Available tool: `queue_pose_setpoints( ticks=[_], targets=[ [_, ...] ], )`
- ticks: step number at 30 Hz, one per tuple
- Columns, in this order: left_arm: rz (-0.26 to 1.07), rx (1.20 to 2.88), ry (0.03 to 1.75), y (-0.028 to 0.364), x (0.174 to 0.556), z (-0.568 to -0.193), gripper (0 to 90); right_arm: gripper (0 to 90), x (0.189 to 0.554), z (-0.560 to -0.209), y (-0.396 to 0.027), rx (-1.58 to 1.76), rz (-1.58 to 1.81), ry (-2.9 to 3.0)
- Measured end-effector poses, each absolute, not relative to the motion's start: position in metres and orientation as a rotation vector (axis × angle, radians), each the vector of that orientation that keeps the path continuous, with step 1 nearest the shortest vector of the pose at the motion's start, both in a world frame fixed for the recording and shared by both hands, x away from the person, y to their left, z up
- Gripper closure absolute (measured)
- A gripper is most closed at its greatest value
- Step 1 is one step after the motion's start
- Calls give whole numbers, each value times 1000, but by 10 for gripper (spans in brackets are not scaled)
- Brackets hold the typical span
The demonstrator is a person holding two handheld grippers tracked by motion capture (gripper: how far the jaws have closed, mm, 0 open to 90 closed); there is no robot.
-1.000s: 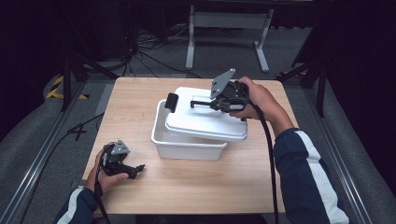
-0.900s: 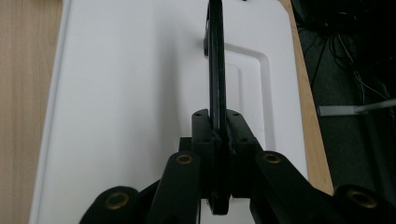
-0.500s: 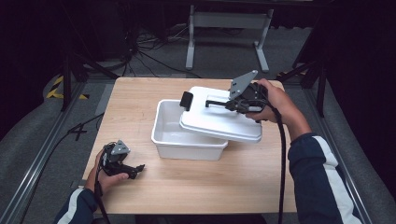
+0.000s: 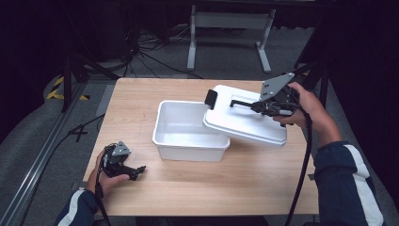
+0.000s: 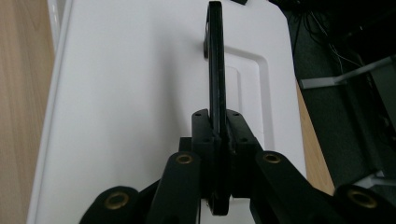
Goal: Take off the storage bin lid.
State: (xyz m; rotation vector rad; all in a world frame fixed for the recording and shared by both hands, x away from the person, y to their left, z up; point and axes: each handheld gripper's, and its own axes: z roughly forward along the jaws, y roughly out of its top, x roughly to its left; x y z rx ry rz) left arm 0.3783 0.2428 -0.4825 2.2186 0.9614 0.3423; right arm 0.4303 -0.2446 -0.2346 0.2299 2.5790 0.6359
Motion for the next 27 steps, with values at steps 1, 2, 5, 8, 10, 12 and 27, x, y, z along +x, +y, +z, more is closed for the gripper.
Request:
queue_pose_setpoints(
  ticks=[1, 2, 5, 8, 10, 12, 27],
  targets=[
    [342, 2219, 962, 243, 378, -482, 4, 843, 430, -235, -249, 242, 640, 2577],
    [342, 2218, 962, 243, 378, -482, 4, 843, 428, -235, -254, 253, 644, 2575],
    [342, 2218, 963, 243, 378, -483, 4, 843, 425, -236, -268, 276, 652, 2564],
    [342, 2218, 962, 243, 378, -482, 5, 843, 423, -237, -278, 294, 654, 2561],
    [342, 2218, 962, 243, 378, -482, 4, 843, 422, -238, -282, 303, 659, 2560],
    [342, 2219, 962, 243, 378, -482, 4, 842, 420, -238, -289, 316, 662, 2553],
    [346, 2219, 959, 243, 379, -483, 4, 842, 415, -254, -328, 407, 625, 2534]
  ],
)
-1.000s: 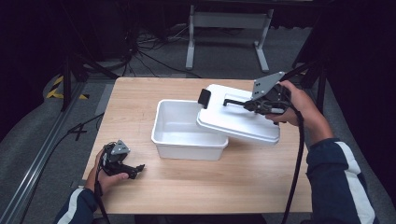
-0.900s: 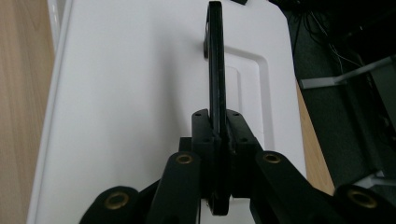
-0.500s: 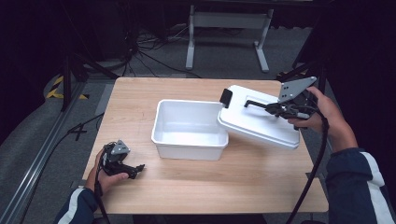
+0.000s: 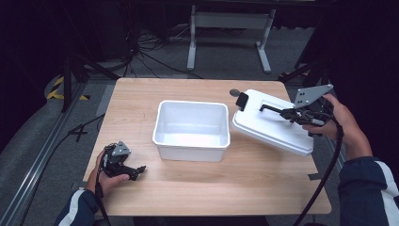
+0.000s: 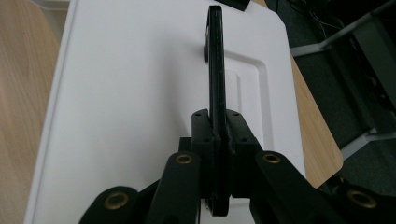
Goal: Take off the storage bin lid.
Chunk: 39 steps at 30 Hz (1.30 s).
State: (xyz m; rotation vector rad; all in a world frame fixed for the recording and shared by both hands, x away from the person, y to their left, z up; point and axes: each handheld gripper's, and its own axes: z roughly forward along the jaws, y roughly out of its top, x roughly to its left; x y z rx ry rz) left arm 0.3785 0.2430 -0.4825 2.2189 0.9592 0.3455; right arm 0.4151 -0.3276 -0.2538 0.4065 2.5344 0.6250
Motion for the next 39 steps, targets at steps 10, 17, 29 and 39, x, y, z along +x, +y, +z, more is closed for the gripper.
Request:
queue_pose_setpoints(
  ticks=[10, 17, 29, 39],
  targets=[
    [347, 2219, 959, 243, 379, -482, 4, 842, 423, -279, -335, 451, 601, 2554],
    [343, 2220, 959, 243, 378, -482, 4, 842, 430, -298, -335, 484, 609, 2571],
    [348, 2223, 953, 243, 379, -482, 4, 842, 449, -332, -331, 540, 621, 2610],
    [350, 2219, 957, 243, 379, -482, 4, 841, 459, -356, -330, 572, 618, 2638]
  ],
)
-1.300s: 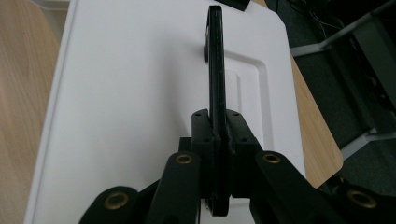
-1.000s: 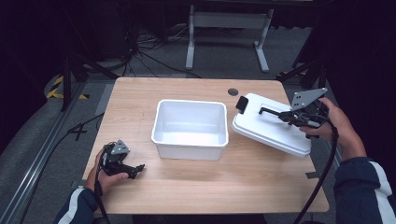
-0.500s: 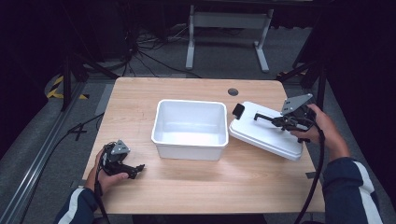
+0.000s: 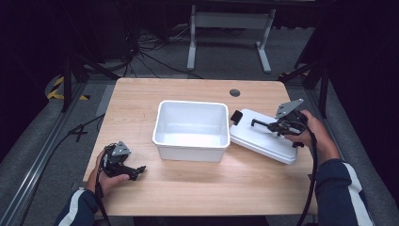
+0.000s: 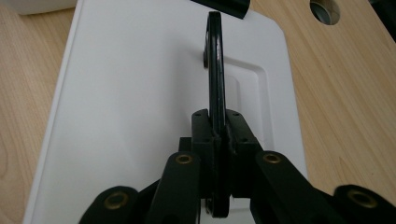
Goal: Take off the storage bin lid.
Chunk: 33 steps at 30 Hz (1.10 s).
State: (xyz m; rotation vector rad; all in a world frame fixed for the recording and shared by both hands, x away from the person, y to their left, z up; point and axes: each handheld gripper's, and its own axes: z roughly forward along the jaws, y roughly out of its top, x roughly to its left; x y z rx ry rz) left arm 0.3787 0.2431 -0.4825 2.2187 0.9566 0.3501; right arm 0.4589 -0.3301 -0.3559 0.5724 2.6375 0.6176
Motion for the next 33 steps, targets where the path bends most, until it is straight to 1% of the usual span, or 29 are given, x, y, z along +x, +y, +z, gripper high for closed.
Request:
queue_pose_setpoints(
  ticks=[16, 33],
  targets=[
    [351, 2219, 956, 243, 379, -482, 4, 841, 467, -381, -330, 608, 632, 2652],
    [353, 2224, 949, 243, 379, -482, 4, 838, 469, -393, -337, 656, 645, 2646]
  ],
)
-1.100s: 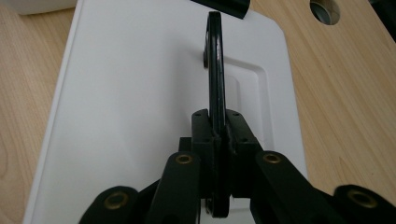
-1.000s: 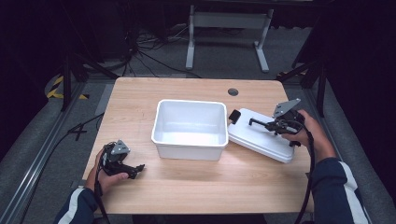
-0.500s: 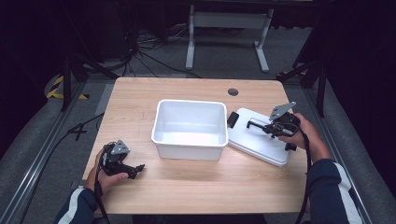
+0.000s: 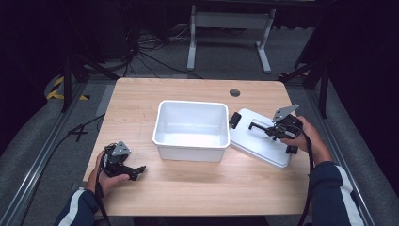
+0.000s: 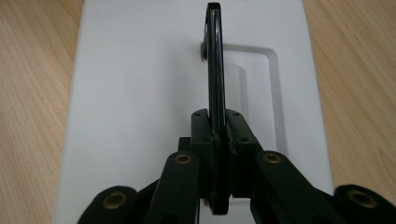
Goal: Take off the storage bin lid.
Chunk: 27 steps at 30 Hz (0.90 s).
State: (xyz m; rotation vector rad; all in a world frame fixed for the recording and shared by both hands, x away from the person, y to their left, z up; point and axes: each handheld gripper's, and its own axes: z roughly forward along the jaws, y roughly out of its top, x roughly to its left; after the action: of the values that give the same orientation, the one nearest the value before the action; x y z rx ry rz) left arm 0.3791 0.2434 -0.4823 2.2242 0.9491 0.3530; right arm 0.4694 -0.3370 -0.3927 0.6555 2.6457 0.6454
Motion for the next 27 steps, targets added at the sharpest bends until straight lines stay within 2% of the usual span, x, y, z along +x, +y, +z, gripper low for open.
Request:
queue_pose_setpoints(
  ticks=[8, 18, 27],
  targets=[
    [341, 2218, 961, 243, 378, -483, 4, 833, 468, -392, -338, 673, 648, 2641],
    [341, 2218, 961, 243, 378, -483, 4, 767, 461, -383, -337, 672, 662, 2603],
    [342, 2218, 961, 243, 378, -483, 4, 746, 453, -369, -328, 622, 683, 2593]
  ],
)
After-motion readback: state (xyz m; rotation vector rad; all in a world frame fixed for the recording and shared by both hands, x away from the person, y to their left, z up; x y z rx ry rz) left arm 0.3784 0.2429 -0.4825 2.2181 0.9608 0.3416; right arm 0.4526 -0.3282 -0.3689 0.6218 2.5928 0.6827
